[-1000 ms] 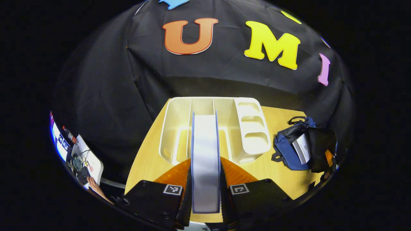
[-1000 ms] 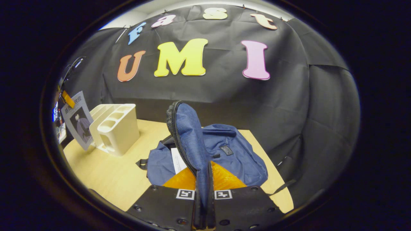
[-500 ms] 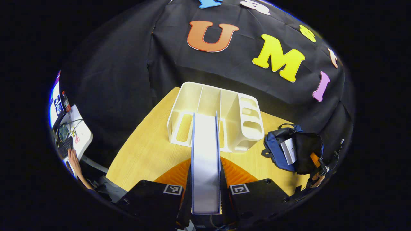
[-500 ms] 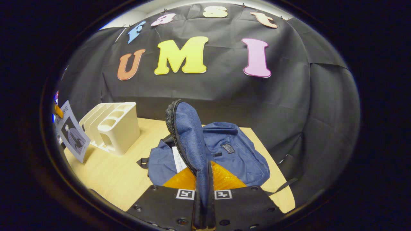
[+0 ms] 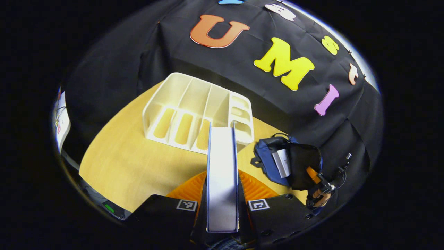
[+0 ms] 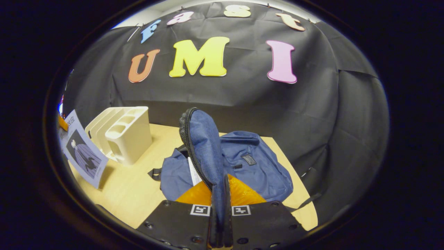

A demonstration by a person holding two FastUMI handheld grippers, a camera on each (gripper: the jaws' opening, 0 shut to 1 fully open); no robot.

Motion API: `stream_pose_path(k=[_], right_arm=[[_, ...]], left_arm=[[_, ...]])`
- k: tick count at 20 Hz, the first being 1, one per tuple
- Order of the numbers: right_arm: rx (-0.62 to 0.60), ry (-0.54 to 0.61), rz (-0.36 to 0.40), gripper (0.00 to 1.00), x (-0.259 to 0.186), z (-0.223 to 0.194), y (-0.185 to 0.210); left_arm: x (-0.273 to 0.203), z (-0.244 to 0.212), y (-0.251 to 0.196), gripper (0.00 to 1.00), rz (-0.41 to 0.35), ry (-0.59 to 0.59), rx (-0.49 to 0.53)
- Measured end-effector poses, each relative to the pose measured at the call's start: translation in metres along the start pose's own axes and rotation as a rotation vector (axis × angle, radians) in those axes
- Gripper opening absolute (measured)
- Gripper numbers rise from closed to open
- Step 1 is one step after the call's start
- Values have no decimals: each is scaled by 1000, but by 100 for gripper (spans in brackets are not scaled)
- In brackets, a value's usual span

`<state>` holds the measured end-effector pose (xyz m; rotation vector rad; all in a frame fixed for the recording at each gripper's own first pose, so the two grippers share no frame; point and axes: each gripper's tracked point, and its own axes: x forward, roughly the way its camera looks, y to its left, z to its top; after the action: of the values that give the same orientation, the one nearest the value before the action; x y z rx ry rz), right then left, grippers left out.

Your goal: Open the schoolbag, grab two books from the bookshelf and put them into the schoolbag.

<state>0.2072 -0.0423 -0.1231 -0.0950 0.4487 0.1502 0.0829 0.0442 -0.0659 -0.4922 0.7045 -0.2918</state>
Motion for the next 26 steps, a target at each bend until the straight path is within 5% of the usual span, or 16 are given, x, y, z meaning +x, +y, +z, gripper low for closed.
stream_pose_path(k=[11, 17, 21, 26], right_arm=[[-5, 45, -28, 8, -4, 9, -9], [-20, 32, -41, 8, -2, 27, -10], [-13, 23, -35, 8, 4, 41, -10], [-47, 0, -26, 7, 8, 57, -8]], left_arm=[[80, -8, -85, 40, -323, 43, -40], [121, 6, -142, 40, -463, 30, -142], [156, 9, -175, 40, -503, 28, -199], [215, 4, -185, 40, -463, 31, -223]])
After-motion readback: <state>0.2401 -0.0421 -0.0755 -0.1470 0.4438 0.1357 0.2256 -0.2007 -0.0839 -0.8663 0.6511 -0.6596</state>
